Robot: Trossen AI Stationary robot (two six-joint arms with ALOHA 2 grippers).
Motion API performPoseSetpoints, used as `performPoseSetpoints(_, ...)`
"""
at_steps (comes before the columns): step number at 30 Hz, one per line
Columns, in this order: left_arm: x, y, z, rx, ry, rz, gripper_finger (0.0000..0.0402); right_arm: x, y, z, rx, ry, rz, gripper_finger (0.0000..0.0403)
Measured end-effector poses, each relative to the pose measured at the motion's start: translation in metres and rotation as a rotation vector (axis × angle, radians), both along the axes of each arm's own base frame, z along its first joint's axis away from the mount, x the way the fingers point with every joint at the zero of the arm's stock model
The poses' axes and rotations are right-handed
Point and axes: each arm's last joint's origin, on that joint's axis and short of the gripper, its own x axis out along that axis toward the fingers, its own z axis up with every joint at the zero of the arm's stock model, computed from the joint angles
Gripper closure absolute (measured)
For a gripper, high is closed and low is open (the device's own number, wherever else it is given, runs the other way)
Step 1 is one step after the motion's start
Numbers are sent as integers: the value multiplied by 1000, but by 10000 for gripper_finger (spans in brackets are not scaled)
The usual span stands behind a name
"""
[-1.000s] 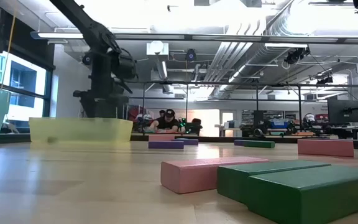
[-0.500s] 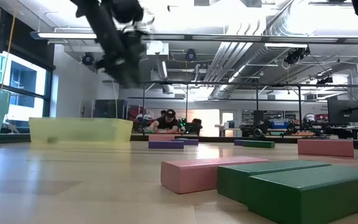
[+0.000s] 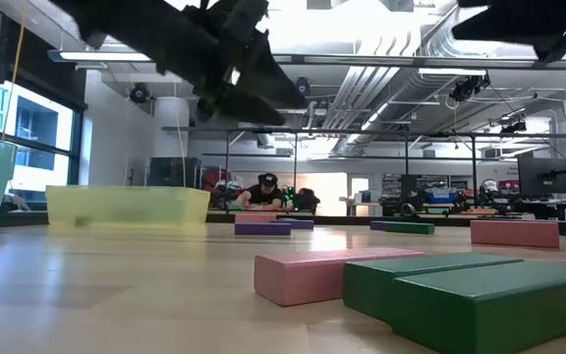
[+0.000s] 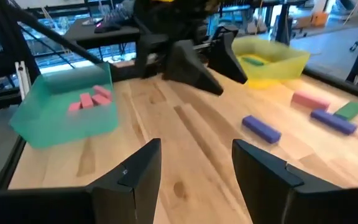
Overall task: Sort blocks
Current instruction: Put the violet block into the pink bin
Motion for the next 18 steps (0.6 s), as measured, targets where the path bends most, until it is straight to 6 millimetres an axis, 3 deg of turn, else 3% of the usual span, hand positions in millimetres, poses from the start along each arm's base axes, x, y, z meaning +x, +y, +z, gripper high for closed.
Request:
performPoseSetpoints(4, 5, -21, -22, 27, -5, 27, 149, 8, 3, -10, 18, 8, 4, 222)
performPoseSetpoints(7, 7, -23, -39, -36, 3, 85, 149, 14, 3, -16, 13, 10, -5, 222)
performPoseSetpoints(14, 9, 10, -57, -149, 66, 260, 149, 27, -4, -16, 34, 39, 55, 222)
performPoseSetpoints(18, 12, 37, -59, -173, 127, 232, 149, 28, -4, -17, 42, 46, 70, 222)
